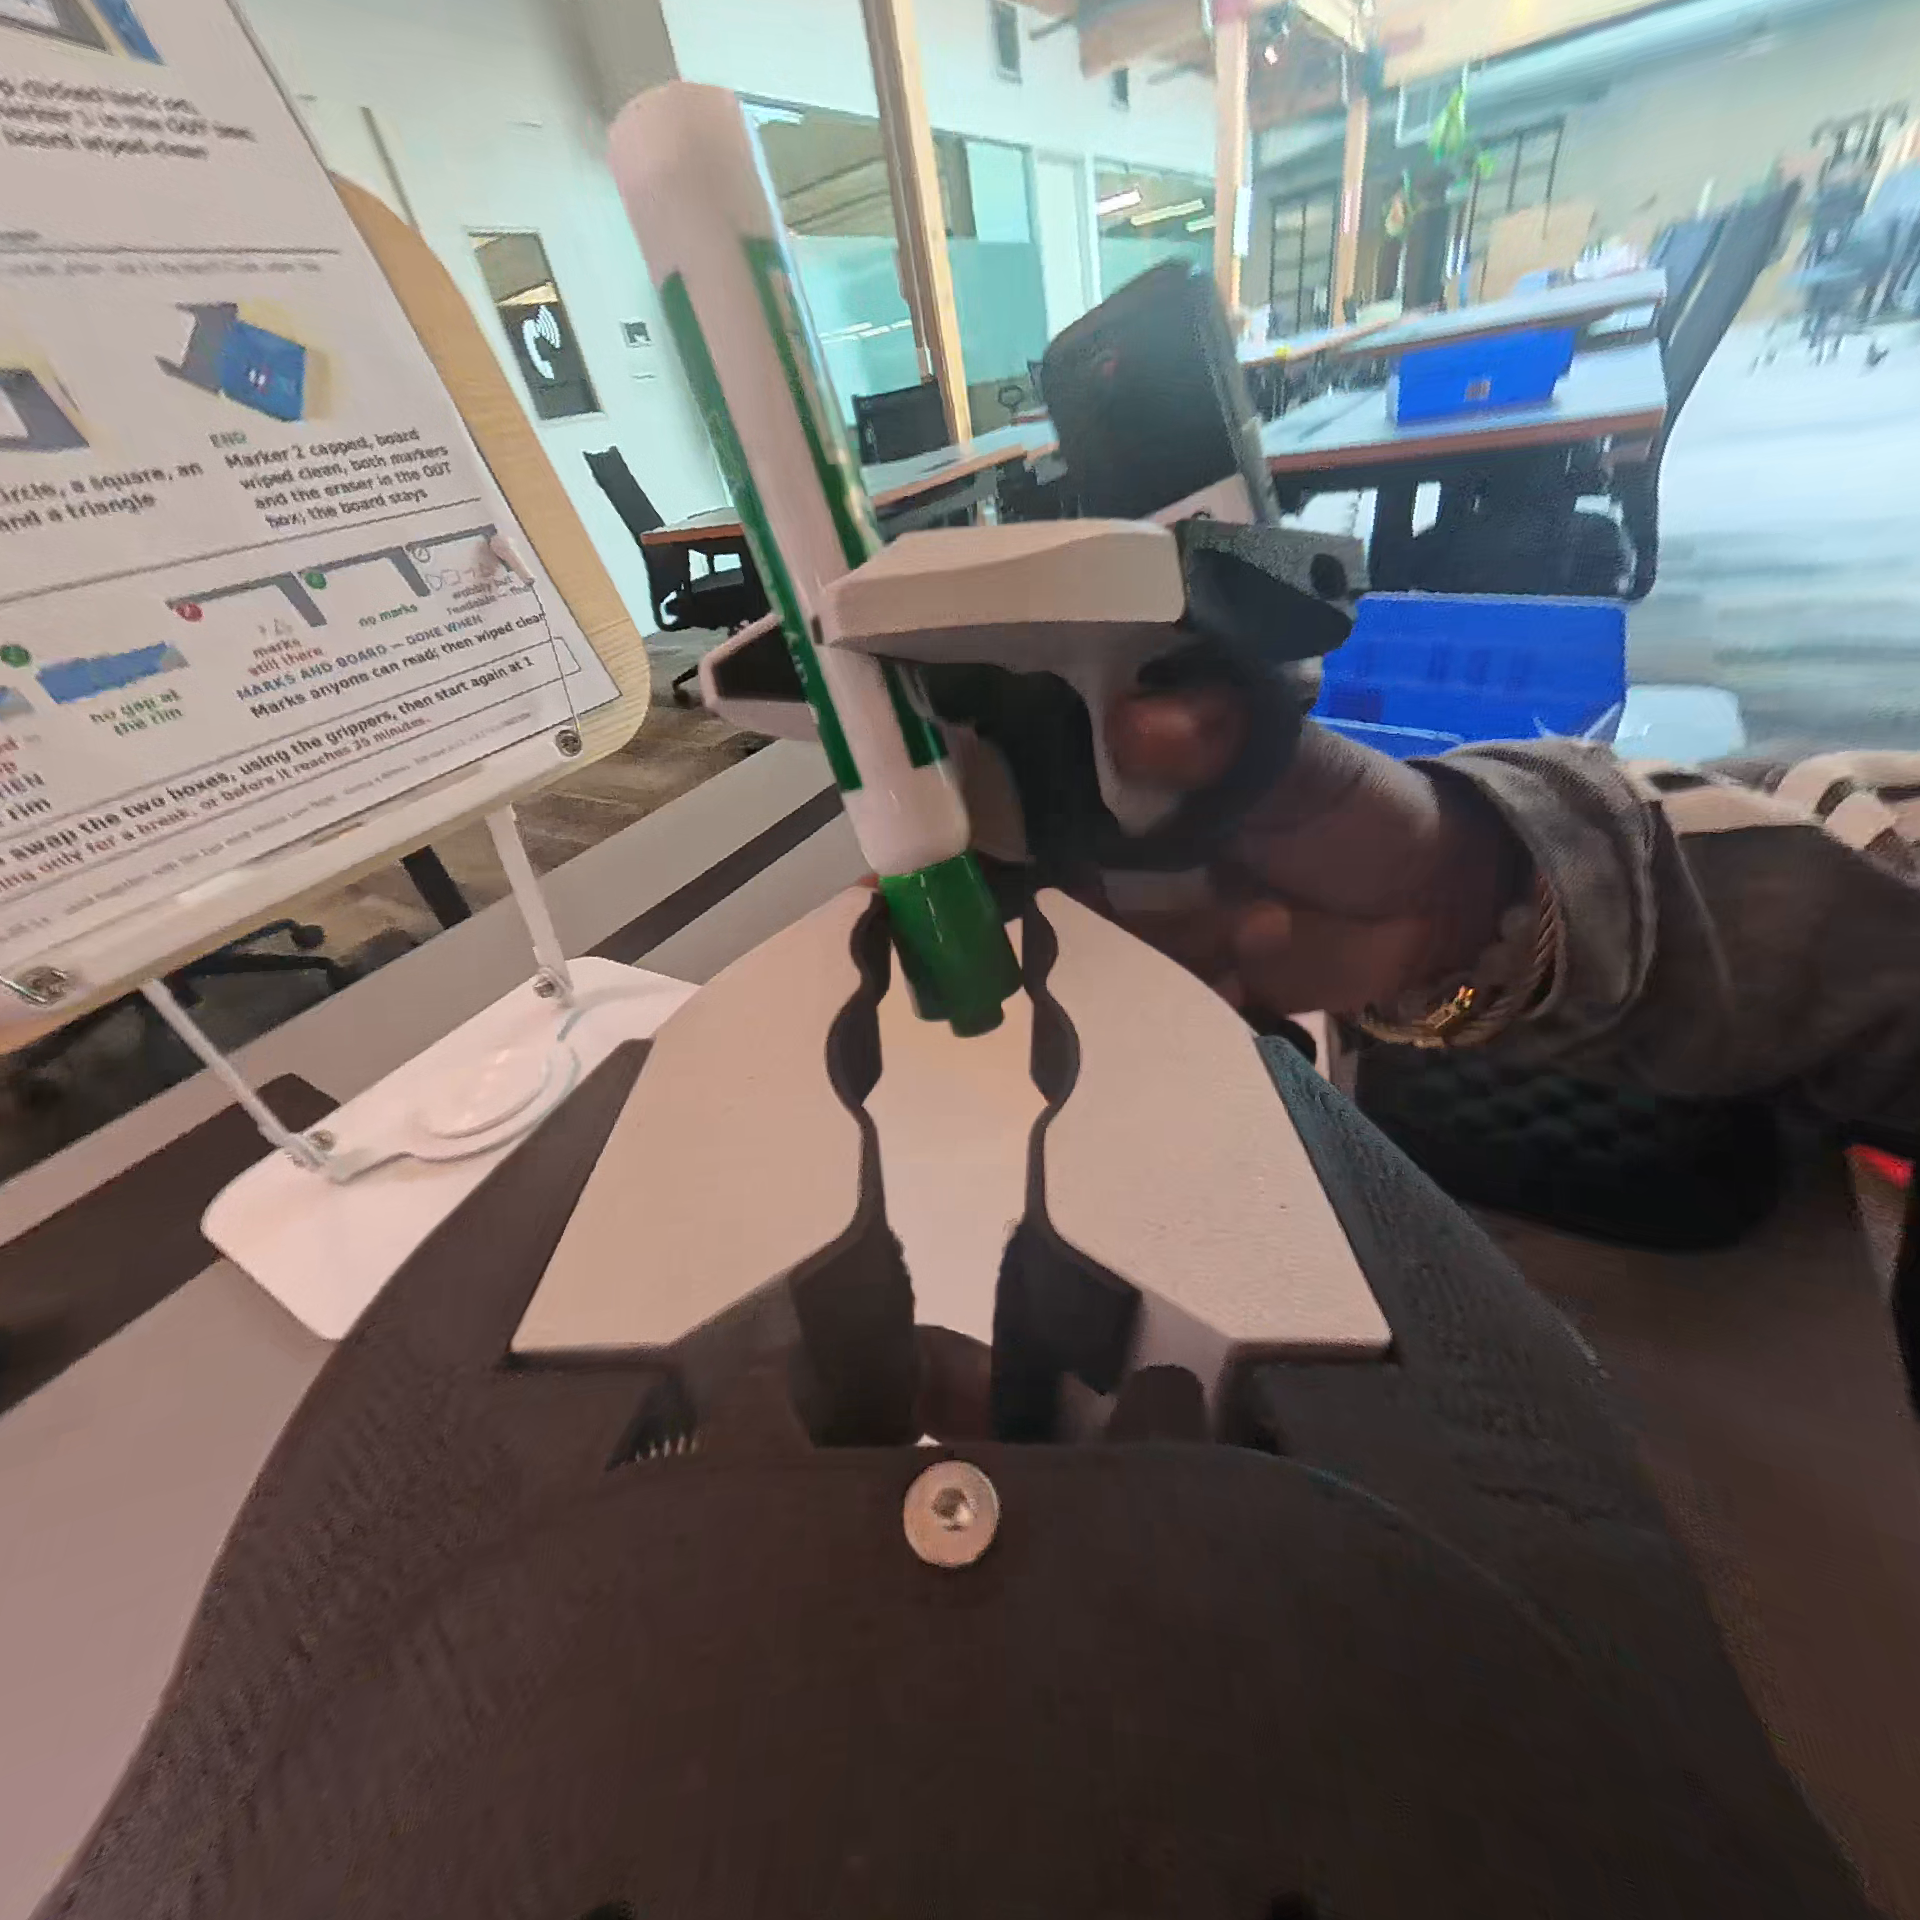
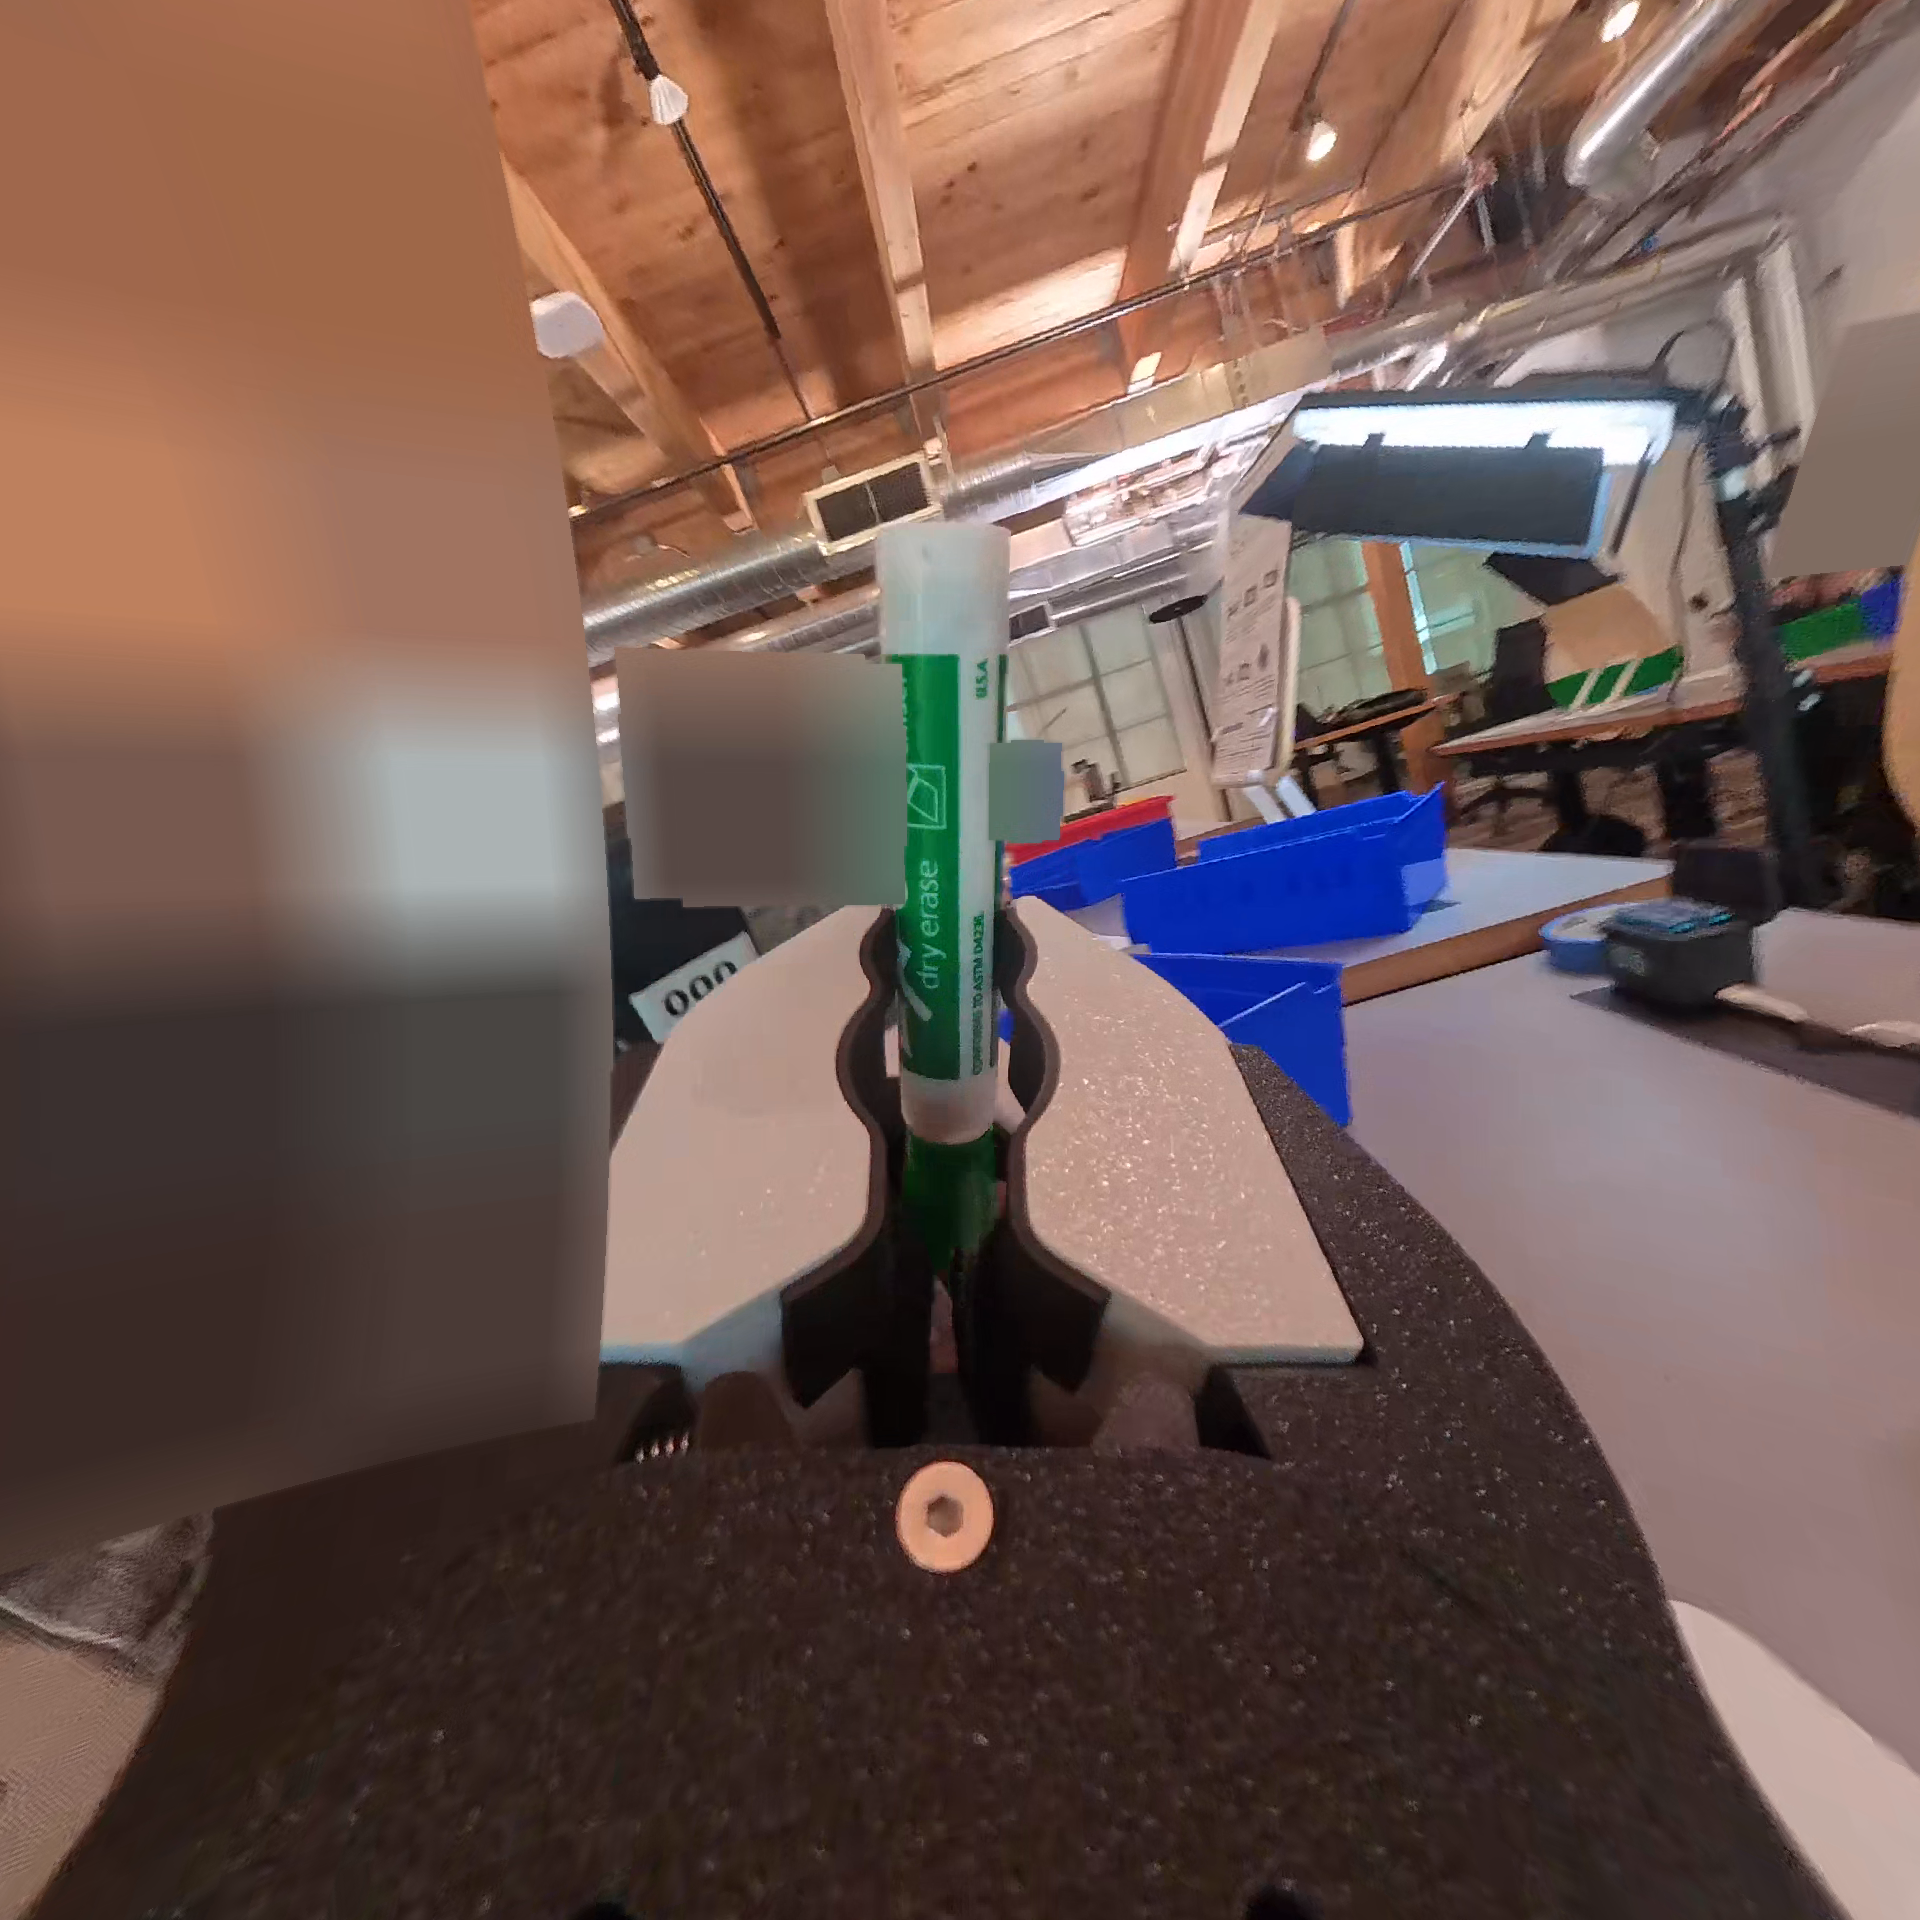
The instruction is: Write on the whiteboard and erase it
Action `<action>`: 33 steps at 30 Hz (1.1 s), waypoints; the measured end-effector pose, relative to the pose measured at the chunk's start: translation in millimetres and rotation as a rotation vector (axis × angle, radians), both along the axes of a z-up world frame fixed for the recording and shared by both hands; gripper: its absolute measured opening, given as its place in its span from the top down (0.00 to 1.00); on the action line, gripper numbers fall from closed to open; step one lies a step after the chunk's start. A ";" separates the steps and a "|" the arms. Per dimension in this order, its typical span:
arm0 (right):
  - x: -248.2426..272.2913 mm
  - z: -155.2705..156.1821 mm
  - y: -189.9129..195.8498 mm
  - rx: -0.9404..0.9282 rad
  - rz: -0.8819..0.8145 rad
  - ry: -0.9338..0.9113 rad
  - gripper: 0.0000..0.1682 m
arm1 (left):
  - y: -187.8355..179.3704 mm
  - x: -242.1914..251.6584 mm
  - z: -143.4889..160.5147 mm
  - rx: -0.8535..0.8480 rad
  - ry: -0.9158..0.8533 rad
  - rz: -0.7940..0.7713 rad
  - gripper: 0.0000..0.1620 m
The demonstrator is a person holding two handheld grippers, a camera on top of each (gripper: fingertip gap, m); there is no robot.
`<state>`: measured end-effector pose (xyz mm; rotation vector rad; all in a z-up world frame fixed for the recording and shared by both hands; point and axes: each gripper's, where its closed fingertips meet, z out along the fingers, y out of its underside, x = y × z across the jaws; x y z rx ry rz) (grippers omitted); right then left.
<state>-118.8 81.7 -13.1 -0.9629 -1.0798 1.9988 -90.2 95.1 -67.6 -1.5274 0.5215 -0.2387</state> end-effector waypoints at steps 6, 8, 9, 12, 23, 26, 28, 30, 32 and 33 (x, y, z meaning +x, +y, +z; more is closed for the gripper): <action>14.7 -18.7 -12.6 0.344 -0.036 -0.085 0.89 | -13.7 -6.8 -13.2 -0.059 0.247 -0.068 0.87; 17.2 -23.4 -17.2 0.458 -0.057 -0.089 0.83 | -20.0 -4.2 -20.2 -0.095 0.355 -0.116 0.88; 19.0 -23.9 -21.4 0.495 -0.047 -0.080 0.83 | -21.9 -2.5 -22.6 -0.109 0.393 -0.133 0.88; 23.2 -25.6 -32.0 0.535 0.009 -0.076 0.88 | -25.2 0.4 -25.7 -0.130 0.477 -0.166 0.88; 31.9 -33.0 -31.3 0.596 -0.044 -0.076 0.89 | -29.4 1.7 -22.2 -0.093 0.514 -0.203 0.87; 35.1 -30.8 -30.2 0.575 -0.074 -0.042 0.89 | -25.9 2.0 -19.6 -0.081 0.476 -0.182 0.81; 35.0 -32.8 -30.5 0.569 -0.089 -0.046 0.89 | -23.4 2.3 -22.0 -0.098 0.482 -0.167 0.76; 34.8 -35.4 -31.4 0.570 -0.099 -0.054 0.89 | -23.8 6.7 -23.4 -0.109 0.482 -0.181 0.80; 35.3 -37.8 -31.3 0.567 -0.109 -0.067 0.89 | -24.8 11.0 -25.1 -0.104 0.497 -0.201 0.88; 35.8 -40.0 -31.4 0.573 -0.112 -0.079 0.89 | -24.6 11.6 -27.5 -0.107 0.515 -0.202 0.88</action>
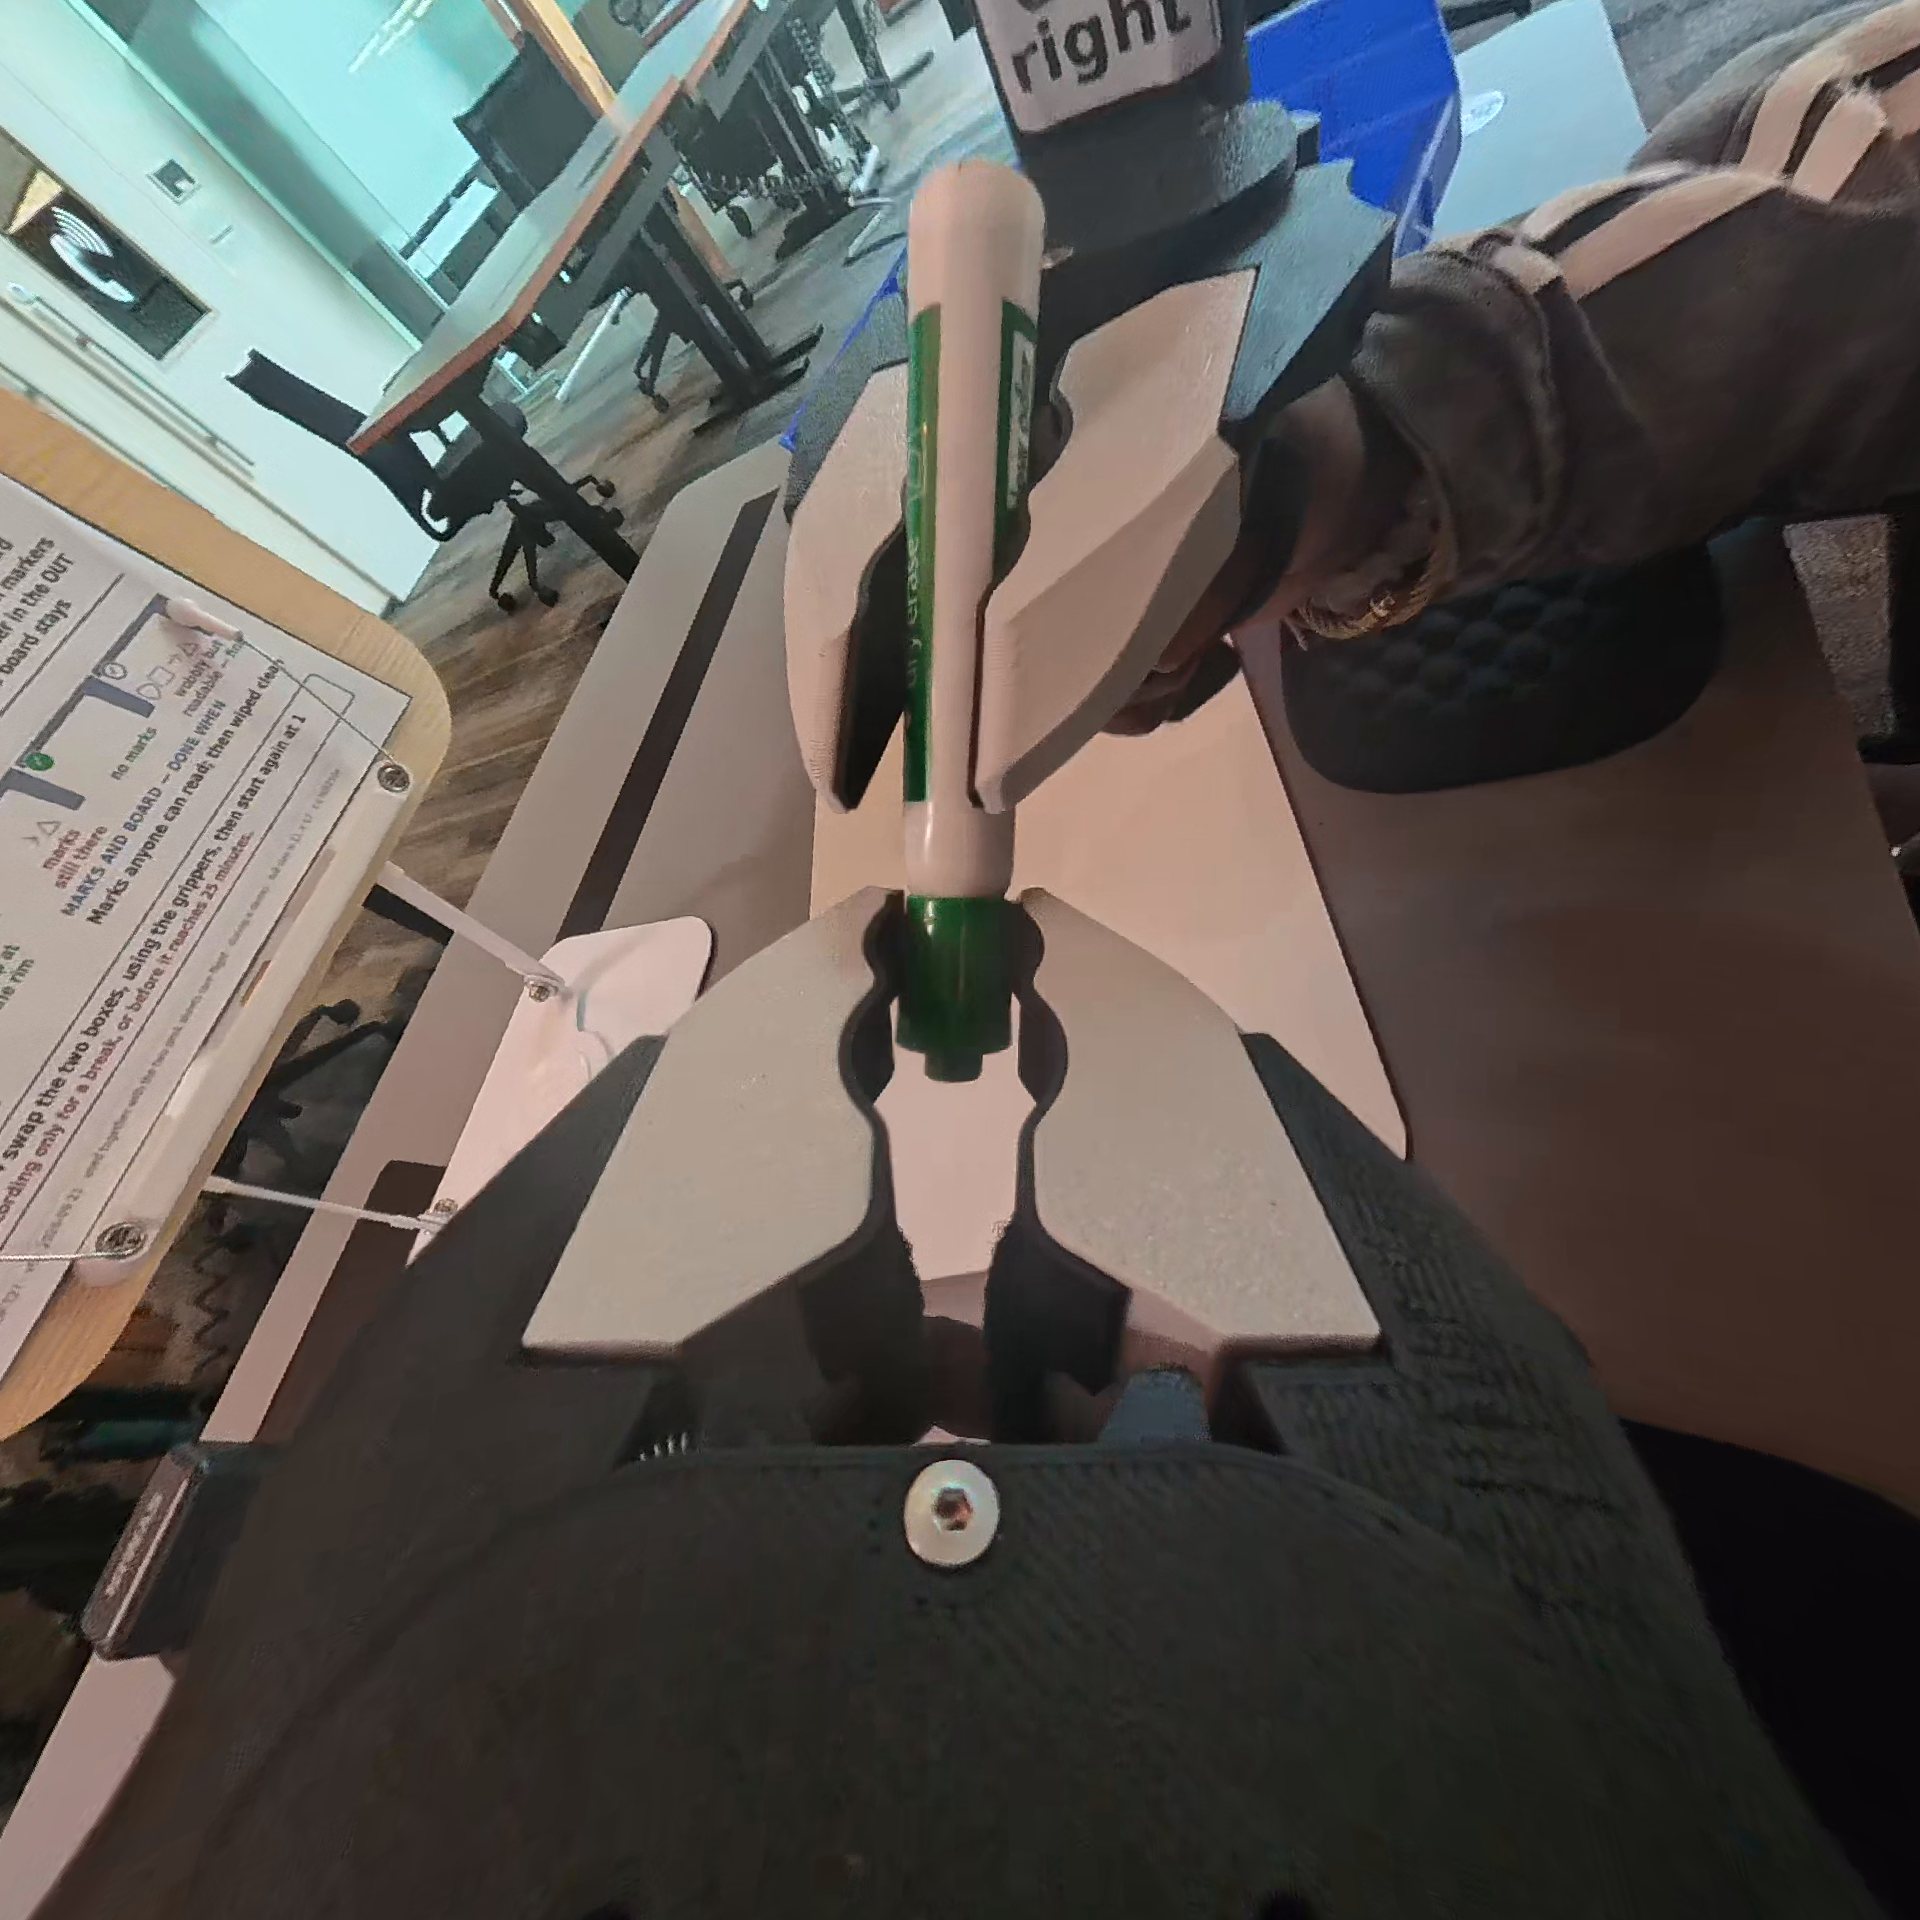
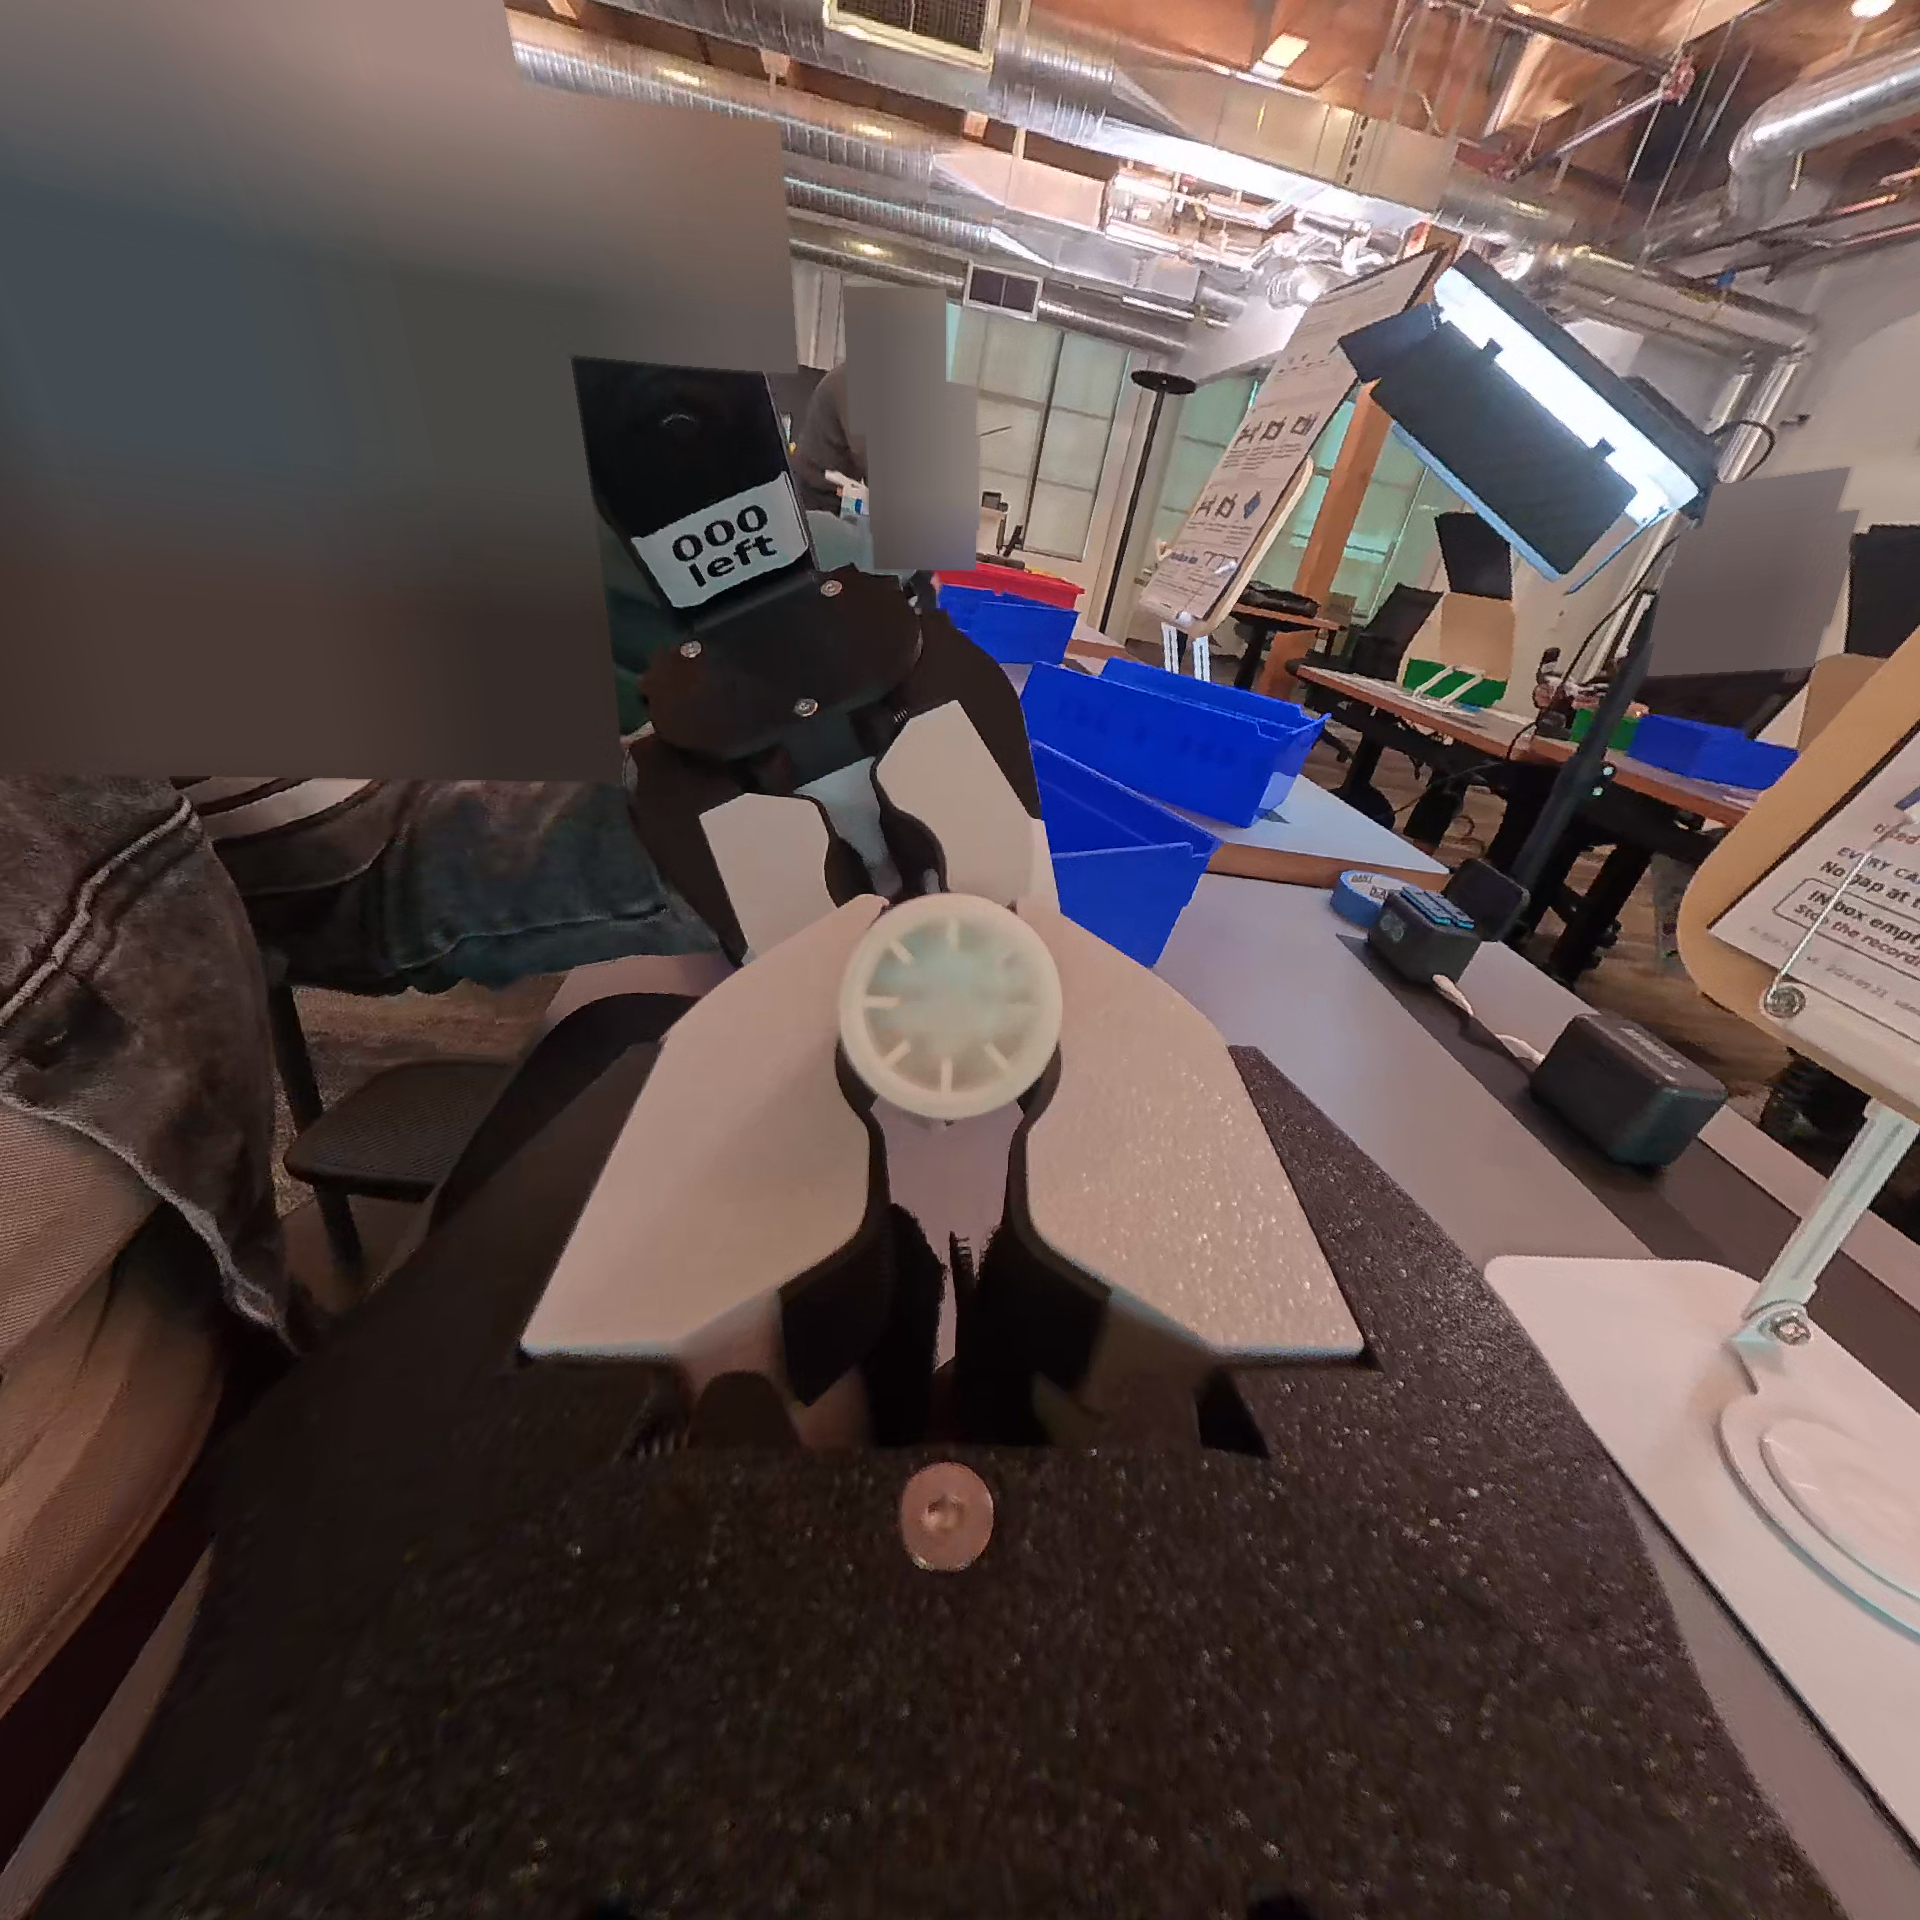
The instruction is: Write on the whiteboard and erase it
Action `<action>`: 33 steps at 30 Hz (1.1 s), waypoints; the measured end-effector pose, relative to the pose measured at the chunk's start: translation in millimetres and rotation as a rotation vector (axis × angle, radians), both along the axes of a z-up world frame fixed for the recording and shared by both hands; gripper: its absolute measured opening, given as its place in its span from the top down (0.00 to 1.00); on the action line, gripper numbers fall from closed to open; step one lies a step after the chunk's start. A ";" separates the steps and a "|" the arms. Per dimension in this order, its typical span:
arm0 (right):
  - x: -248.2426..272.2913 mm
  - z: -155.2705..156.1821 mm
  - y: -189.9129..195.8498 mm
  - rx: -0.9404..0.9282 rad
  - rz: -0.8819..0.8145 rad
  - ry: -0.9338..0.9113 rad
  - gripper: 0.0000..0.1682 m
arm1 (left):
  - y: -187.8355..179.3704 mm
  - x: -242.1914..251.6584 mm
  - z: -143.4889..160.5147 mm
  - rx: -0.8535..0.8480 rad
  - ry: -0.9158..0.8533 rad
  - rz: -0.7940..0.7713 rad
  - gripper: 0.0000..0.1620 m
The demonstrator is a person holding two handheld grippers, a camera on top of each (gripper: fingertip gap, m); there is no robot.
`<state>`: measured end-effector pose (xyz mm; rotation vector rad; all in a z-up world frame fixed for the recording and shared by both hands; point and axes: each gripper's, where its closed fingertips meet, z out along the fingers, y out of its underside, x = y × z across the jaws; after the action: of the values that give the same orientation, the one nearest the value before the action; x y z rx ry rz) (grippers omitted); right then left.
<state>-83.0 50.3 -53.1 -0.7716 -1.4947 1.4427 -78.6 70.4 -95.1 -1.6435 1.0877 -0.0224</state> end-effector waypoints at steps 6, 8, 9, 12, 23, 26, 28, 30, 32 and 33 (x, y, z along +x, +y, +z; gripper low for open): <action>0.8 -12.7 -0.6 -0.011 -0.038 -0.037 0.89 | 5.5 1.8 -18.5 0.000 0.085 0.010 0.85; -0.1 -16.1 1.2 -0.008 -0.060 -0.046 0.89 | 7.2 0.9 -24.1 -0.006 0.109 0.018 0.91; -0.3 -17.4 1.9 -0.007 -0.066 -0.053 0.89 | 7.6 1.3 -25.4 -0.016 0.095 0.013 0.91; -0.8 -21.5 7.6 -0.033 -0.082 -0.095 0.89 | 10.7 5.6 -27.9 -0.039 -0.011 -0.041 0.91; 13.8 -20.3 4.0 -0.048 -0.134 -0.218 0.89 | -2.0 32.7 -25.5 -0.206 -0.303 -0.281 0.91; 17.8 -10.5 -5.3 0.005 -0.109 -0.233 0.89 | -13.2 39.1 -14.7 -0.247 -0.363 -0.336 0.91; 17.1 -6.0 -5.2 -0.017 -0.086 -0.245 0.89 | -13.8 38.3 -10.3 -0.249 -0.362 -0.328 0.91; 17.1 0.3 -7.2 -0.028 -0.057 -0.234 0.88 | -17.2 38.0 -3.9 -0.288 -0.378 -0.334 0.91; 20.1 7.4 -12.0 -0.010 -0.034 -0.218 0.88 | -25.0 41.8 3.5 -0.371 -0.436 -0.372 0.91; 21.4 9.5 -13.4 0.001 -0.032 -0.215 0.89 | -27.7 43.5 5.7 -0.412 -0.463 -0.387 0.91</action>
<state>-61.6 36.9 -43.7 -0.9711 -1.6358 1.3688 -35.1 42.7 -89.4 -1.6388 1.0600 -0.8867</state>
